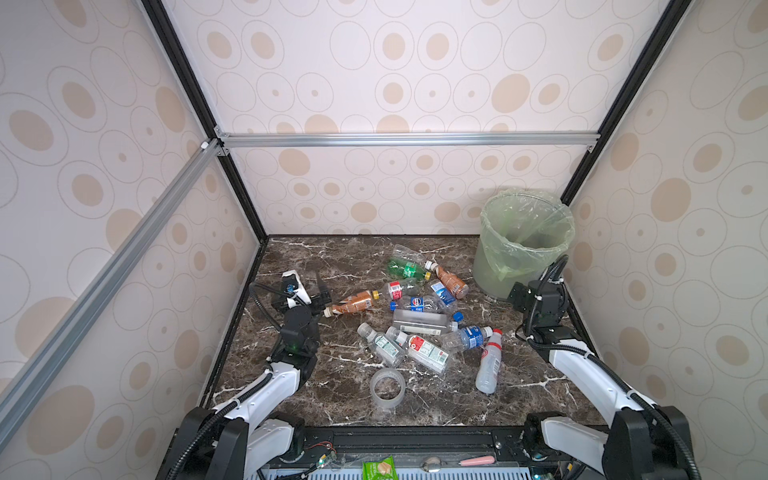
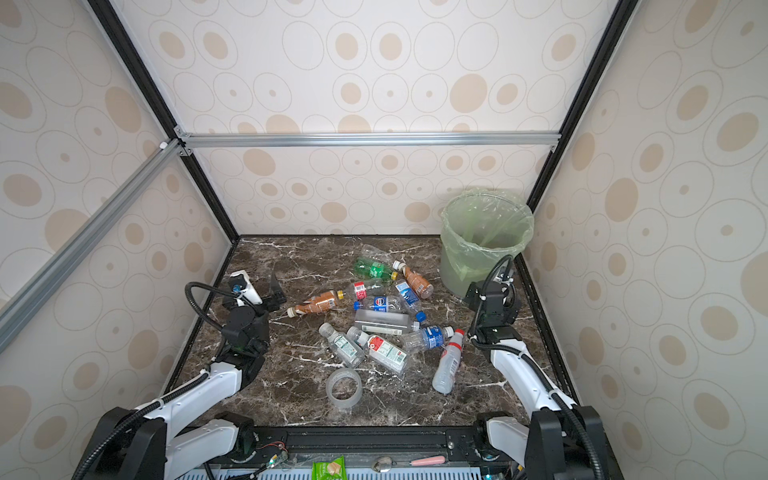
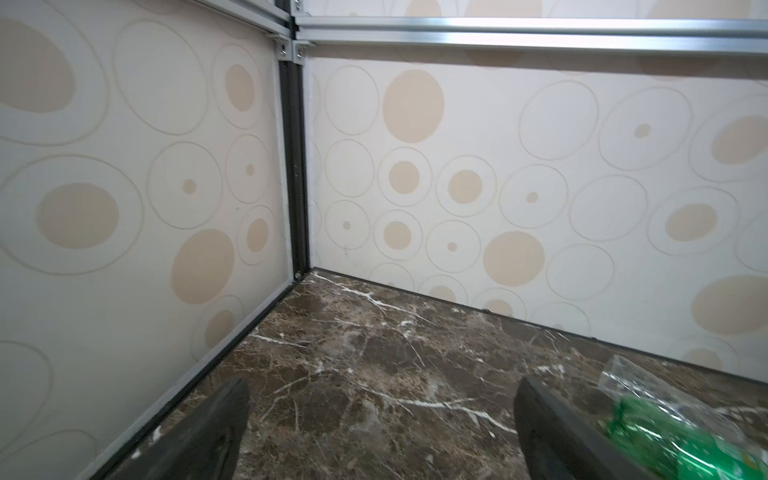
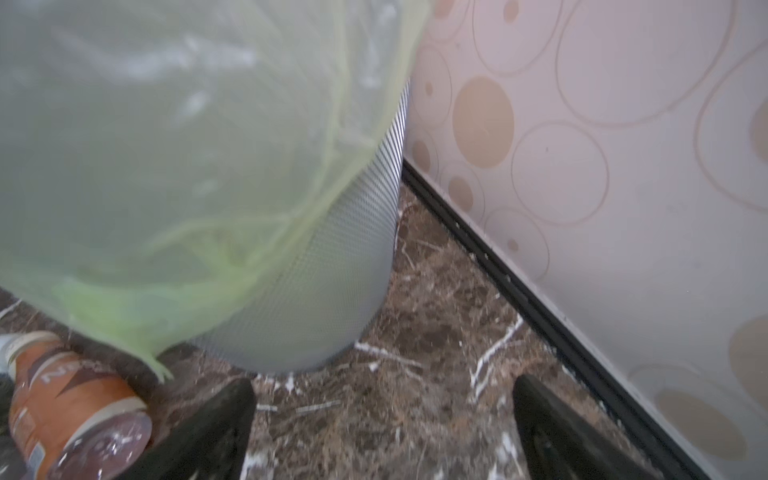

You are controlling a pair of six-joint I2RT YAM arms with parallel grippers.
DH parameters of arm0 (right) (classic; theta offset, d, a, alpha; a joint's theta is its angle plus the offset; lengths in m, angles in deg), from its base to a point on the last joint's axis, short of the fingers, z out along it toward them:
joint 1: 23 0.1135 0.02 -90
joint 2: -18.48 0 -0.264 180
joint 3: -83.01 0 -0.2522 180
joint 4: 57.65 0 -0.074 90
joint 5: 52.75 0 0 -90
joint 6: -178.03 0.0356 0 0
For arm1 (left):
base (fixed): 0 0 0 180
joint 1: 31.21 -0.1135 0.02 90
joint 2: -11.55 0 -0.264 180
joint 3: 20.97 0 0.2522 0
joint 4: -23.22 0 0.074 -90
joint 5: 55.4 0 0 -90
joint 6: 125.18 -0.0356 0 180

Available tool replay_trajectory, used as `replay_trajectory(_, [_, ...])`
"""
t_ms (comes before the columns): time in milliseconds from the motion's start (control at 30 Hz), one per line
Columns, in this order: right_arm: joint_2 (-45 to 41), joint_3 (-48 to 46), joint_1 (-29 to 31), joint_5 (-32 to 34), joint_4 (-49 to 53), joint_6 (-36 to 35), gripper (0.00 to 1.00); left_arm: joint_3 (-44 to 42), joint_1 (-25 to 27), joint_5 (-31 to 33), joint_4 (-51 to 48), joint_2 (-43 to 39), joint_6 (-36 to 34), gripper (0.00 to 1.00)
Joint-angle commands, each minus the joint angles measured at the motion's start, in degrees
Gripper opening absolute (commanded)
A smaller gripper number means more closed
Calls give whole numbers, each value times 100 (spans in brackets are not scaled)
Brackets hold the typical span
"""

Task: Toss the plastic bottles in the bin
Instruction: 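Move both grippers forward toward the pile of bottles, then grasp the red-capped white bottle with the right gripper while the left hovers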

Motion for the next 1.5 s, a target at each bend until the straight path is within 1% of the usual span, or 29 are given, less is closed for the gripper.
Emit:
replay_trajectory(0, [-217,182,3,-728,1430,627,100,630,511,-111,-601,186,46,99])
replay_trajectory(67, [-150,456,3,-965,2255,839,100,1037,833,-279,-1043,444,-24,99])
replay_trajectory(133, [-45,708,12,-1234,2964,960,100,1379,1186,-295,-1343,693,-107,99])
replay_trajectory(267, [-47,689,12,-2073,3530,1140,100,1768,1785,-417,-1356,1005,-209,99])
replay_trajectory(367, [-161,465,95,-2653,3751,1313,100,2092,2250,-557,-1292,1357,-539,99])
replay_trajectory(467, [-295,241,258,-2788,3998,1446,97,2592,2666,-527,-1441,1836,-958,99])
replay_trajectory(567, [-619,53,428,-2585,4254,1459,94,3193,3018,-598,-1769,2347,-1360,99])
replay_trajectory(633, [-808,-89,437,-2594,4357,1480,93,3475,3166,-552,-1877,2583,-1476,99])
replay_trajectory(733, [-927,-285,459,-2816,4361,1535,86,3720,3271,-730,-1968,2788,-1343,99])
replay_trajectory(833, [-841,-402,504,-3000,4231,1613,83,3755,3323,-930,-1850,2900,-1334,99])
replay_trajectory(933, [-655,-446,513,-3097,4089,1585,83,3837,3350,-838,-1803,3030,-1481,99])
replay_trajectory(1000, [-588,-476,524,-3214,3966,1559,82,3812,3351,-684,-1711,3127,-1320,99])
replay_trajectory(1033, [-564,-479,525,-3233,3919,1562,82,3808,3345,-718,-1746,3183,-1277,99])
replay_trajectory(1100, [-514,-467,531,-3264,3863,1565,82,3870,3351,-924,-1996,3272,-1229,99])
replay_trajectory(1233, [-331,-460,540,-3356,3684,1576,81,4037,3353,-1018,-2423,3397,-1009,99])
replay_trajectory(1333, [-152,-477,540,-3439,3526,1621,81,4196,3350,-866,-2648,3449,-756,99])
replay_trajectory(1467, [17,-525,557,-3458,3345,1667,79,4426,3351,-819,-2994,3502,-609,99])
